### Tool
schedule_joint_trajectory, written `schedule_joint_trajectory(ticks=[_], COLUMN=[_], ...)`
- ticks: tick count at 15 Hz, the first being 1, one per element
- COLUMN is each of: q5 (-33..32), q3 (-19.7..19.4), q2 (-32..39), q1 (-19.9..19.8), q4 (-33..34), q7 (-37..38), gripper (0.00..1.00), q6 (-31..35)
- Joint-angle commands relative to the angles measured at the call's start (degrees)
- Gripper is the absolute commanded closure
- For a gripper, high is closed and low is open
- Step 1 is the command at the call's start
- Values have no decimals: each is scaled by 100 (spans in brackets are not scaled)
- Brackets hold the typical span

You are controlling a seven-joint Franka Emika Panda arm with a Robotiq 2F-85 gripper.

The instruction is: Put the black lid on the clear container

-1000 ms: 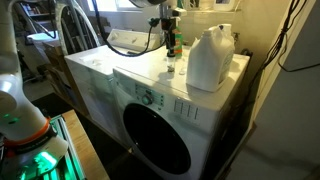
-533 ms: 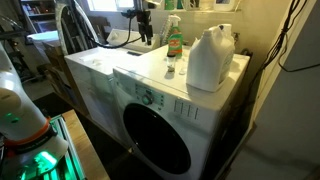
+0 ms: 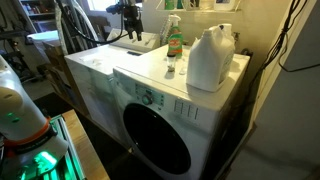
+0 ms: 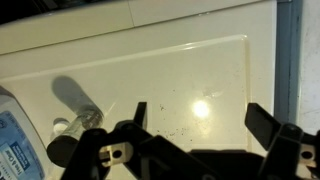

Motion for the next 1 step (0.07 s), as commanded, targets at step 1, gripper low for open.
schedule_joint_trajectory(ticks=[1], q5=[-4], q3=[43], q2=[-57], q1=[-43], q4=[-31], q7=[-35], gripper=[0], q6=[-14])
